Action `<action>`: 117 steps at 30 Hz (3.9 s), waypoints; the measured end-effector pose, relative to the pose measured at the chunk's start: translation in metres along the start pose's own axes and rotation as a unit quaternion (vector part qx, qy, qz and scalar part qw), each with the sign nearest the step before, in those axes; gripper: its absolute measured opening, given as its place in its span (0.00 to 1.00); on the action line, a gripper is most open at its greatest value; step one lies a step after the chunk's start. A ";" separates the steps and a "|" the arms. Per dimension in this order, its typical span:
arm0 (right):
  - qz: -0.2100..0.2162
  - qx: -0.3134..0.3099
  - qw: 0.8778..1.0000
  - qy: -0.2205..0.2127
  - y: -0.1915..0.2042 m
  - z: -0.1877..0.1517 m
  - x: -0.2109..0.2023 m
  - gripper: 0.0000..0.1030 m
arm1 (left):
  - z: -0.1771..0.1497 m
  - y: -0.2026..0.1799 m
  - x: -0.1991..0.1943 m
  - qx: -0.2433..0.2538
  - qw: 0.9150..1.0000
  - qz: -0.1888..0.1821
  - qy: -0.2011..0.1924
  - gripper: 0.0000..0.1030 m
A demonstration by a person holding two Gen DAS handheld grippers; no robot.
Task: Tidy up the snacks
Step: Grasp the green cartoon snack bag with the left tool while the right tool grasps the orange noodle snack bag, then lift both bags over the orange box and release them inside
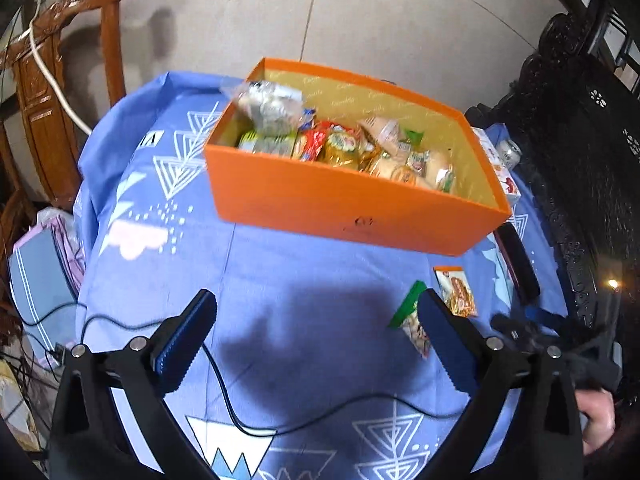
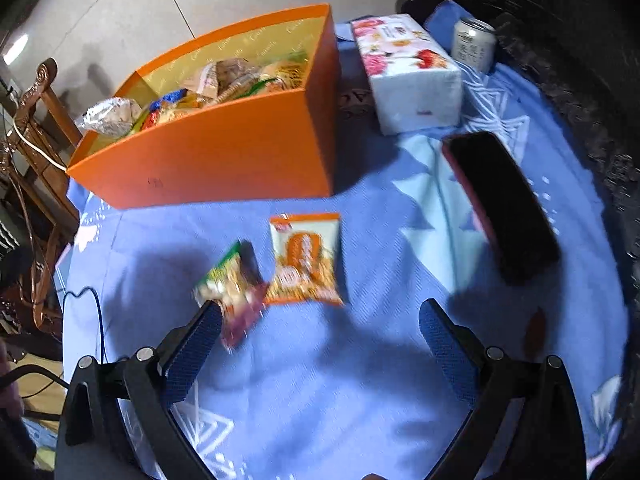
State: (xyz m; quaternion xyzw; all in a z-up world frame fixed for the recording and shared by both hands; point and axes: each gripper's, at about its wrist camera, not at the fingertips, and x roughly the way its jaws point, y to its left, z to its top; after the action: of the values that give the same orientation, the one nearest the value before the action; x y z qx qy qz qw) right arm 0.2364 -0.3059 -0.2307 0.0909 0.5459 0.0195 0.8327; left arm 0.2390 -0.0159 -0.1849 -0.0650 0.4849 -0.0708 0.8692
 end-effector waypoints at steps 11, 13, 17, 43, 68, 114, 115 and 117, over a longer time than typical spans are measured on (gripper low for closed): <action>-0.029 -0.035 0.998 0.041 0.018 0.027 0.067 0.81 | -0.009 0.017 0.009 -0.019 1.000 0.011 0.022 0.96; -0.041 -0.039 0.997 0.048 0.021 0.027 0.075 0.70 | -0.008 0.019 0.012 -0.022 0.999 0.012 0.026 0.96; -0.069 -0.067 0.995 0.032 0.035 0.025 0.078 0.62 | -0.006 0.020 0.018 -0.025 0.999 0.016 0.034 0.96; 0.023 0.038 0.998 0.033 -0.021 -0.069 0.019 0.39 | -0.018 -0.127 0.124 0.221 0.972 -0.039 0.062 0.96; 0.017 0.041 0.998 0.033 -0.021 -0.072 0.022 0.40 | -0.060 -0.144 0.150 0.298 0.951 -0.064 0.051 0.52; 0.043 -0.066 0.977 -0.199 0.086 0.156 -0.098 0.96 | 0.182 -0.047 -0.026 0.065 0.987 0.022 -0.147 0.96; 0.035 -0.060 0.977 -0.204 0.087 0.159 -0.099 0.97 | 0.184 -0.044 -0.026 0.058 0.988 0.029 -0.143 0.96; 0.035 -0.066 0.976 -0.203 0.091 0.158 -0.099 0.97 | 0.184 -0.036 -0.023 0.046 0.991 0.029 -0.122 0.96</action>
State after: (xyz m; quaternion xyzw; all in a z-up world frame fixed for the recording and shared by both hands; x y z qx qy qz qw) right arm 0.3466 -0.2504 -0.0638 0.0569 0.3598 0.0652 0.9290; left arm 0.3811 -0.0390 -0.0632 -0.0191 0.3730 -0.0590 0.9258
